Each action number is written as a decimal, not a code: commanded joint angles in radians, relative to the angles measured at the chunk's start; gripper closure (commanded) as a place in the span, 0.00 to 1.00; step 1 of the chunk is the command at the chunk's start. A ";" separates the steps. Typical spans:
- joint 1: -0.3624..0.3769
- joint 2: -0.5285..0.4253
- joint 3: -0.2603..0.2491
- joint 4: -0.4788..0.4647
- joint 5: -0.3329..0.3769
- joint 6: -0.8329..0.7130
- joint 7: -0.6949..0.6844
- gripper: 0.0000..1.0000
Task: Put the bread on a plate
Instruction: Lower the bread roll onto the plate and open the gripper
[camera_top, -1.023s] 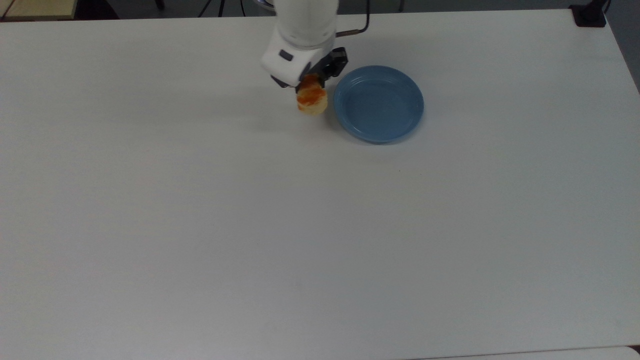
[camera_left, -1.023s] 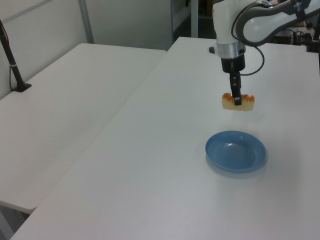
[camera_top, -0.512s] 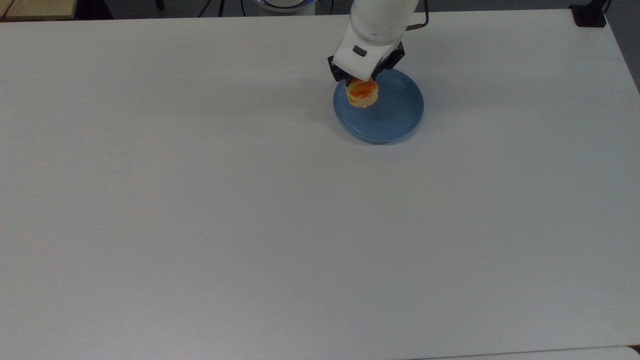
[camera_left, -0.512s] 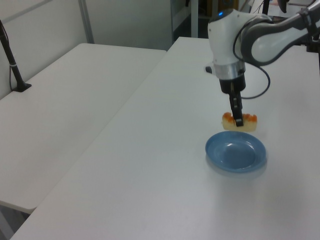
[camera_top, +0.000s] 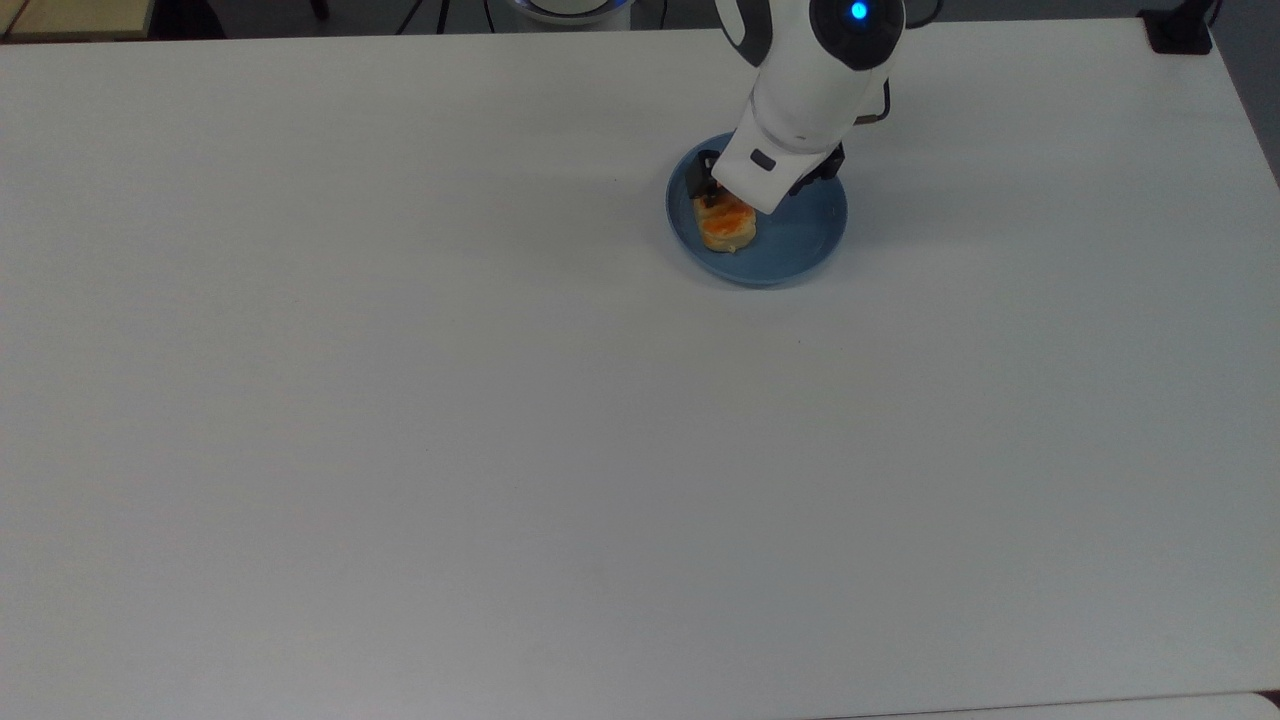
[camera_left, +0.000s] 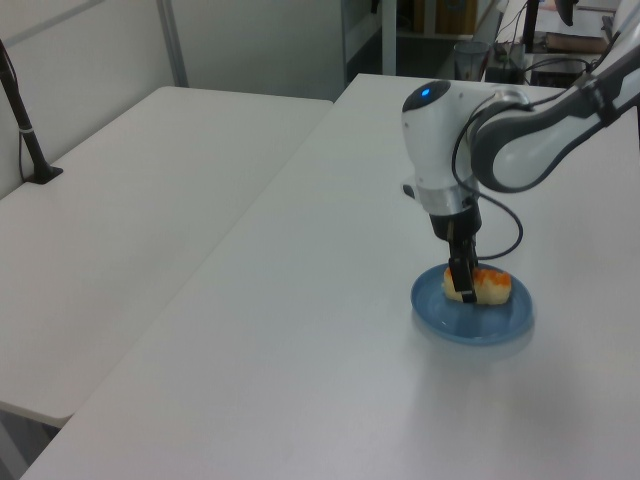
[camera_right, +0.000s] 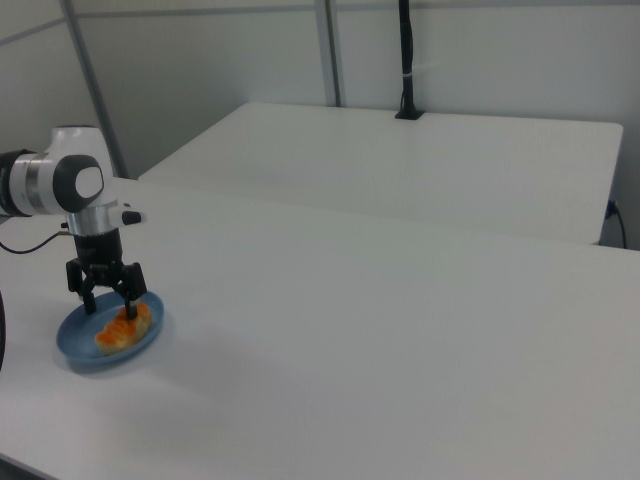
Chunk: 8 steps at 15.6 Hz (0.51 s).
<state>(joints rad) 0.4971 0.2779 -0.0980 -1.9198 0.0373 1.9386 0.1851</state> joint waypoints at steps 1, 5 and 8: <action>0.008 -0.020 0.003 0.001 0.015 -0.015 0.027 0.00; -0.072 -0.187 0.030 0.005 0.012 -0.179 0.017 0.00; -0.196 -0.288 0.076 0.005 -0.008 -0.231 -0.025 0.00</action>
<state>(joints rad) 0.4258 0.1356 -0.0786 -1.8768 0.0371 1.7616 0.1926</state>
